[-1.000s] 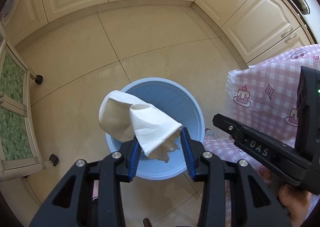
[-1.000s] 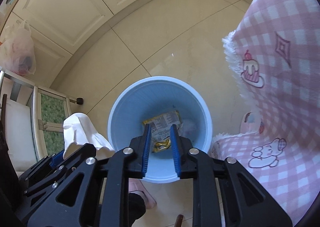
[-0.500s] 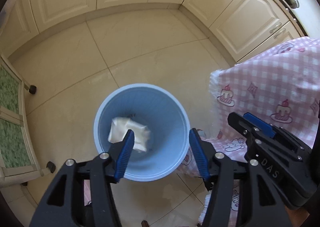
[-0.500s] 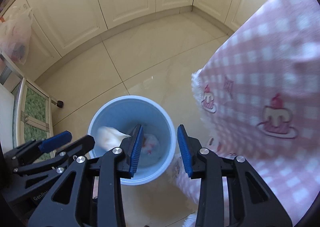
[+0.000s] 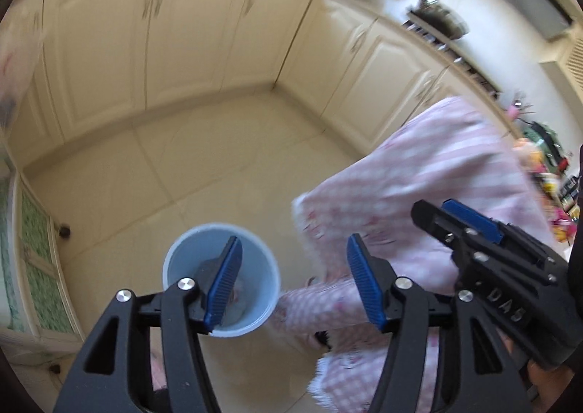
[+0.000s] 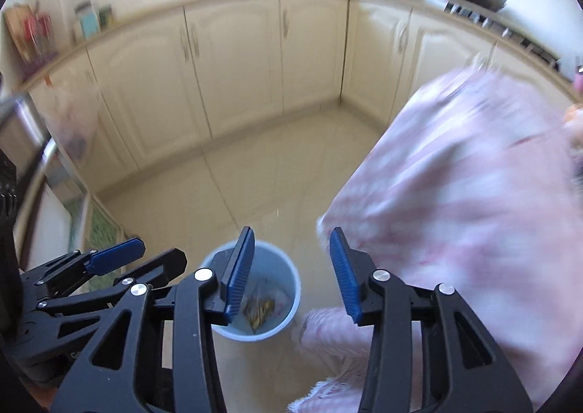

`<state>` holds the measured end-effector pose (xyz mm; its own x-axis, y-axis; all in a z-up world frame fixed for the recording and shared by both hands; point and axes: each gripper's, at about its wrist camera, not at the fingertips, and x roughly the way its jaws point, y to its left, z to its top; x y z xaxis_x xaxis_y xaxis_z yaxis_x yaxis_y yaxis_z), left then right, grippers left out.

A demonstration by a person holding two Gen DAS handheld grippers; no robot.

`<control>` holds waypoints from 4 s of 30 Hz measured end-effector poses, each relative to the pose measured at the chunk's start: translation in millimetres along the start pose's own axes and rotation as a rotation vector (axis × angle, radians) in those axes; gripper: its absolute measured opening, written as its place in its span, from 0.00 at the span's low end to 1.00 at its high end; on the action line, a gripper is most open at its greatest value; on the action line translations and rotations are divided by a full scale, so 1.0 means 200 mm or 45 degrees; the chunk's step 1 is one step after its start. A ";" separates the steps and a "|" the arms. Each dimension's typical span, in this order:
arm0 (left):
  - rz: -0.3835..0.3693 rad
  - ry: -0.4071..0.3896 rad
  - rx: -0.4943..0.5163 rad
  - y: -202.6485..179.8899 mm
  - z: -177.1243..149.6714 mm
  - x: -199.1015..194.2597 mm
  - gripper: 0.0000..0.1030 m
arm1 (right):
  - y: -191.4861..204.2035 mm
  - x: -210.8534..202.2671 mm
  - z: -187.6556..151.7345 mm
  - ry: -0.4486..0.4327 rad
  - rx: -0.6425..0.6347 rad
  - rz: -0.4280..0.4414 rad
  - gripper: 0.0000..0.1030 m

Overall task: Collect trash
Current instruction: 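Move both open tools back over the table, then grasp the pink bag with the left tool while the right tool grasps a dark wrapper, then carry both items to the blue bucket and open both tools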

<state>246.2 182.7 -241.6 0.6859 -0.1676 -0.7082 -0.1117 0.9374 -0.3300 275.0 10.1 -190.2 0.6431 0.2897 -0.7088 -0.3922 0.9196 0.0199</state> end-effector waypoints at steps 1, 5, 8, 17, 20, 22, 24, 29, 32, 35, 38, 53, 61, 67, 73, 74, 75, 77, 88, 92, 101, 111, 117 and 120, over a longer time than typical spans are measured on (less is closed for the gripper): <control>-0.010 -0.036 0.024 -0.06 0.01 -0.07 0.59 | -0.02 -0.08 0.01 -0.036 0.008 -0.011 0.44; -0.089 -0.159 0.110 -0.34 0.04 -0.31 0.64 | -0.19 -0.42 0.00 -0.178 0.059 -0.061 0.48; -0.177 -0.212 0.194 -0.58 0.03 -0.44 0.71 | -0.33 -0.60 -0.05 -0.244 0.101 -0.111 0.50; -0.355 -0.157 0.486 -1.33 -0.03 -0.43 0.72 | -0.91 -0.98 -0.28 -0.322 0.336 -0.387 0.53; -0.387 -0.128 0.565 -1.54 -0.09 -0.37 0.72 | -1.12 -1.05 -0.37 -0.316 0.433 -0.455 0.55; -0.395 -0.102 0.608 -1.64 -0.12 -0.32 0.72 | -1.23 -1.07 -0.40 -0.307 0.484 -0.470 0.55; -0.392 -0.070 0.646 -1.73 -0.15 -0.25 0.72 | -1.32 -1.07 -0.44 -0.295 0.519 -0.476 0.56; -0.319 -0.022 0.747 -1.87 -0.20 -0.12 0.72 | -1.43 -1.05 -0.46 -0.269 0.549 -0.448 0.59; -0.283 0.019 0.783 -1.91 -0.20 -0.04 0.61 | -1.46 -1.04 -0.47 -0.250 0.560 -0.426 0.61; -0.258 0.060 0.797 -1.92 -0.19 0.04 0.51 | -1.46 -1.02 -0.47 -0.226 0.560 -0.407 0.62; -0.264 0.073 0.788 -1.94 -0.16 0.07 0.38 | -1.47 -0.99 -0.45 -0.196 0.551 -0.387 0.63; -0.624 -0.057 0.614 -1.75 -0.06 -0.18 0.29 | -1.36 -0.86 -0.32 -0.088 0.413 -0.307 0.64; -0.532 -0.151 0.551 -1.59 0.01 -0.27 0.29 | -1.31 -0.64 -0.16 0.041 0.320 -0.302 0.62; -0.482 -0.170 0.507 -1.46 0.04 -0.29 0.29 | -1.28 -0.58 -0.15 0.093 0.283 -0.321 0.23; -0.455 -0.211 0.458 -1.30 0.05 -0.34 0.29 | -1.15 -0.75 -0.15 -0.056 0.290 -0.308 0.12; -0.448 -0.217 0.447 -1.26 0.05 -0.35 0.29 | -1.11 -0.77 -0.14 -0.077 0.273 -0.305 0.11; -0.445 -0.219 0.428 -1.22 0.06 -0.36 0.29 | -1.05 -0.79 -0.13 -0.100 0.257 -0.292 0.11; -0.427 -0.232 0.397 -1.13 0.07 -0.39 0.29 | -0.94 -0.81 -0.09 -0.138 0.219 -0.235 0.10; -0.369 -0.235 0.276 -0.79 0.07 -0.41 0.29 | -0.66 -0.69 0.02 -0.143 0.136 -0.176 0.01; -0.385 -0.239 0.259 -0.76 0.06 -0.41 0.29 | -0.60 -0.73 0.04 -0.171 0.117 -0.149 0.01; -0.273 -0.254 0.129 -0.47 0.08 -0.42 0.29 | -0.26 -0.59 0.21 -0.180 0.026 0.101 0.01; -0.050 -0.166 -0.034 0.01 0.07 -0.28 0.29 | 0.15 -0.03 0.26 0.009 0.007 0.339 0.01; 0.004 -0.093 -0.087 0.19 0.07 -0.11 0.29 | 0.27 0.22 0.26 0.072 0.014 0.383 0.05; 0.021 -0.062 -0.090 0.23 0.07 -0.03 0.29 | 0.28 0.30 0.26 0.085 0.023 0.363 0.05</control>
<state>246.6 232.2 -243.8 0.7176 -0.1359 -0.6830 -0.1725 0.9155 -0.3634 325.7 91.9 -195.0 0.4636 0.5194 -0.7178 -0.5385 0.8085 0.2372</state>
